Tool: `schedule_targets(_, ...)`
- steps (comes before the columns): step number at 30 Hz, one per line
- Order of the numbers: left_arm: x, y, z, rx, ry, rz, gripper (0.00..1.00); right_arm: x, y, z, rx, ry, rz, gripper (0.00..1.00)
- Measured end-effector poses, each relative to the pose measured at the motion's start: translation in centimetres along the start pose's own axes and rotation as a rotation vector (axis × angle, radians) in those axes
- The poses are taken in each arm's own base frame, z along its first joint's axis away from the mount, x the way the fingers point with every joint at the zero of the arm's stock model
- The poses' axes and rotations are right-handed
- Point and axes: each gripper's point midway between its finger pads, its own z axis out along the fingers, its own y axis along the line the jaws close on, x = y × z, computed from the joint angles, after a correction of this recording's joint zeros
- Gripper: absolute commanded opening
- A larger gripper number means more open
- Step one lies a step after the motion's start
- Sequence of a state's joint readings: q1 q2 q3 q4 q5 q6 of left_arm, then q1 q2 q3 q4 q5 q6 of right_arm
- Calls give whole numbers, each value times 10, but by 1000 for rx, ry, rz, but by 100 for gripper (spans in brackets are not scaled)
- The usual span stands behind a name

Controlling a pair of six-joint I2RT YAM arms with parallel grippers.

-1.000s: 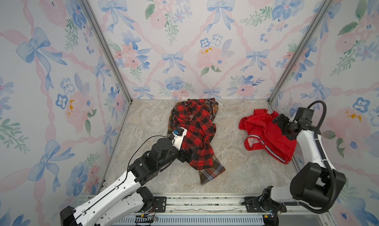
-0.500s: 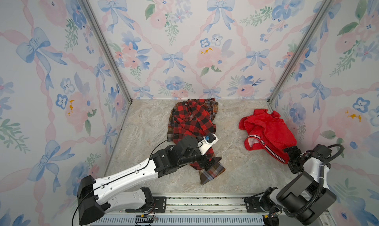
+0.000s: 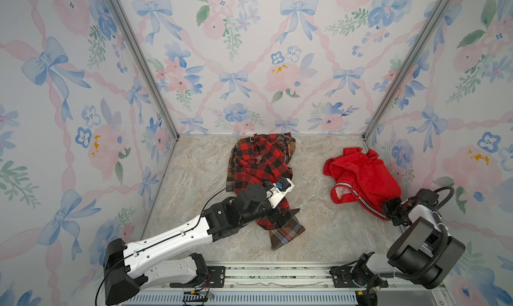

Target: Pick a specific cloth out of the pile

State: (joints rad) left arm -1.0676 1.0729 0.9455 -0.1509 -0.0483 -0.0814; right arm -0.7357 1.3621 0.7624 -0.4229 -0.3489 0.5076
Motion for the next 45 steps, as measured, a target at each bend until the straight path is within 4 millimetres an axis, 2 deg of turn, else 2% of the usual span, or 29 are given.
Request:
schedule_targets(3, -3, 3, -8, -15, -21, -2, 98, -3, 28, -10, 13, -35, -97, 0)
schedule_targets(6, -5, 5, -15, -28, -38, -7, 98, -9, 67, -29, -9, -100, -200, 0)
schedule_targets(9, -4, 9, -20, -45, -47, -11, 98, -13, 116, -51, -49, -159, -307, 0)
schedule_targets(11, -2, 11, -22, -58, -48, -11, 98, -13, 160, -69, -94, -193, -389, 0)
schedule_targets(14, 1, 13, -21, -69, -43, -11, 98, -8, 216, -81, -151, -219, -486, 0)
schedule_targets(15, 2, 14, -21, -73, -40, -11, 98, -5, 229, -80, -160, -217, -508, 0)
schedule_targets(17, 4, 15, -22, -81, -38, -12, 98, 6, 256, -66, -172, -186, -556, 0)
schedule_targets(21, 6, 19, -29, -102, -52, -21, 98, 35, 289, -10, -145, -85, -633, 0)
schedule_targets(23, 4, 22, -36, -114, -70, -31, 98, 54, 293, 26, -114, -25, -661, 0)
schedule_targets(25, 1, 24, -44, -128, -92, -40, 98, 71, 284, 60, -79, 35, -662, 0)
schedule_targets(28, -2, 28, -52, -147, -117, -49, 98, 88, 261, 90, -46, 99, -635, 0)
schedule_targets(30, -3, 30, -55, -159, -126, -50, 98, 90, 250, 101, -44, 124, -608, 0)
schedule_targets(33, -3, 33, -57, -176, -128, -51, 98, 82, 241, 116, -59, 155, -558, 0)
schedule_targets(37, -2, 37, -57, -195, -127, -54, 98, 61, 235, 140, -60, 193, -499, 0)
schedule_targets(40, -1, 43, -57, -230, -115, -69, 98, 44, 248, 151, -79, 199, -485, 0)
schedule_targets(45, 9, 63, -54, -329, -54, -94, 98, 25, 285, 173, -111, 204, -525, 0)
